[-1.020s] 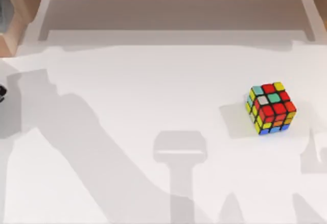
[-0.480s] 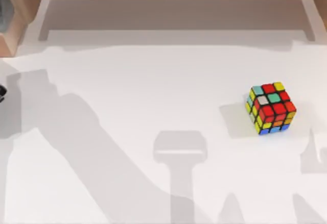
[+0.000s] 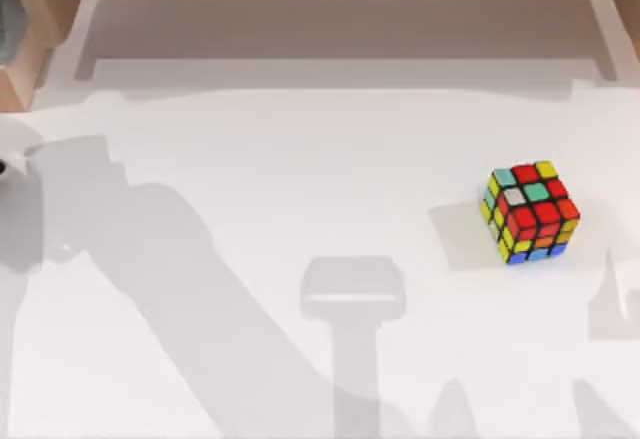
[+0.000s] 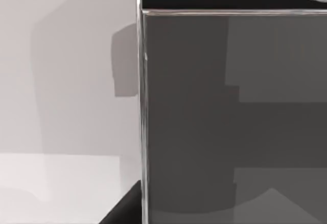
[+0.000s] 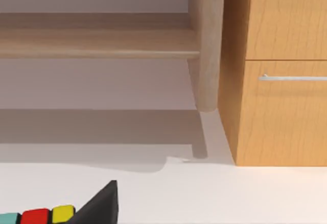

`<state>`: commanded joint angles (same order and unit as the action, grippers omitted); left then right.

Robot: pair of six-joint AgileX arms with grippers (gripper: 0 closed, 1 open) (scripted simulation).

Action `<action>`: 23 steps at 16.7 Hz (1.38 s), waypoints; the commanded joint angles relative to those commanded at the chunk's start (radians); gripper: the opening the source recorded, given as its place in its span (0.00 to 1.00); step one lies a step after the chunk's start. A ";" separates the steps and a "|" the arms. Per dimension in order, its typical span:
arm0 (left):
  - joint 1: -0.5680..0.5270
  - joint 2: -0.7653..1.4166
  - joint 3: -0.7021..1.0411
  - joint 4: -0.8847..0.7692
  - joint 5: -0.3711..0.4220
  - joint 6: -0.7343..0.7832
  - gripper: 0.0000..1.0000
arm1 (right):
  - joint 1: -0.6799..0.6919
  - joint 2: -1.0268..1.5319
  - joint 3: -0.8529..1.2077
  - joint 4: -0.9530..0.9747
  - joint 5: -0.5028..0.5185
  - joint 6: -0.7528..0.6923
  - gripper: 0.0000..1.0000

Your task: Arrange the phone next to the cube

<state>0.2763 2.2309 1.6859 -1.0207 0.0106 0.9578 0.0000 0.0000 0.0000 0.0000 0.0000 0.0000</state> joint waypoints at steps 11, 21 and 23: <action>-0.422 0.014 0.207 -0.184 0.036 -0.232 0.00 | 0.000 0.000 0.000 0.000 0.000 0.000 1.00; -0.940 0.128 0.533 -0.397 0.060 -0.811 0.00 | 0.000 0.000 0.000 0.000 0.000 0.000 1.00; -0.935 0.167 0.601 -0.434 0.061 -0.942 0.00 | 0.000 0.000 0.000 0.000 0.000 0.000 1.00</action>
<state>-0.6585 2.3982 2.2870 -1.4551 0.0715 0.0160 0.0000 0.0000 0.0000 0.0000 0.0000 0.0000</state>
